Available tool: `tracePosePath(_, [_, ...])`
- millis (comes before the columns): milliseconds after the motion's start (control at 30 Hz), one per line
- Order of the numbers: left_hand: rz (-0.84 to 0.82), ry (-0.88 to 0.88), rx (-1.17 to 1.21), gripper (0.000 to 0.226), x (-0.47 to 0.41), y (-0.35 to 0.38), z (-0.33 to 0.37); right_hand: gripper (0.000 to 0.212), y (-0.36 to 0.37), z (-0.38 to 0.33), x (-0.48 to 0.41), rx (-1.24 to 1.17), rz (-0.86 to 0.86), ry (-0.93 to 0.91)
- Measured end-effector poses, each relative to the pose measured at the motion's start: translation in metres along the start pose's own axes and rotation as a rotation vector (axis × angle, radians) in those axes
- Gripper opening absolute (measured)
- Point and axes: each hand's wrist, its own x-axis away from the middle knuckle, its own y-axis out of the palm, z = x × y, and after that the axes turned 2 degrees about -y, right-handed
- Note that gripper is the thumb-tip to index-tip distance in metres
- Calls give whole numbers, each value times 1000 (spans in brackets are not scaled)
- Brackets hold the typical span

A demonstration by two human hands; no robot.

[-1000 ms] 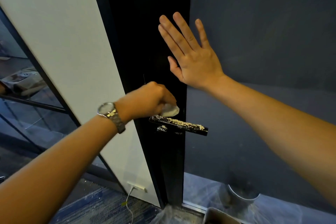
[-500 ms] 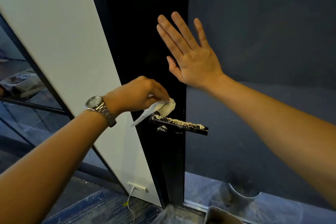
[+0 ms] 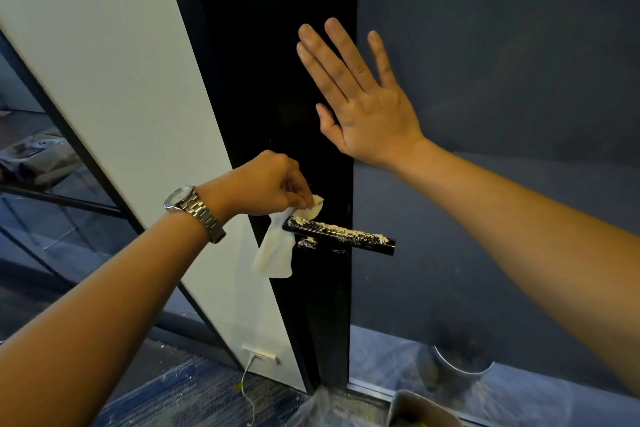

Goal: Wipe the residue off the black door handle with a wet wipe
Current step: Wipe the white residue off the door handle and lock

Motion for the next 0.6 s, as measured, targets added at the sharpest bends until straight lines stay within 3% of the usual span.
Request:
tracePosePath(167, [-131, -49, -10, 19, -1, -7, -1, 54, 0, 0, 0, -5, -3, 2])
tracePosePath(333, [8, -83, -64, 21, -3, 8, 3, 55, -1, -1, 0, 11, 0, 6])
tracePosePath(533, [-99, -63, -43, 21, 9, -5, 6, 54, -1, -1, 0, 8, 3, 7])
tracePosePath(600, [-62, -103, -44, 22, 5, -2, 8, 54, -1, -1, 0, 10, 0, 5])
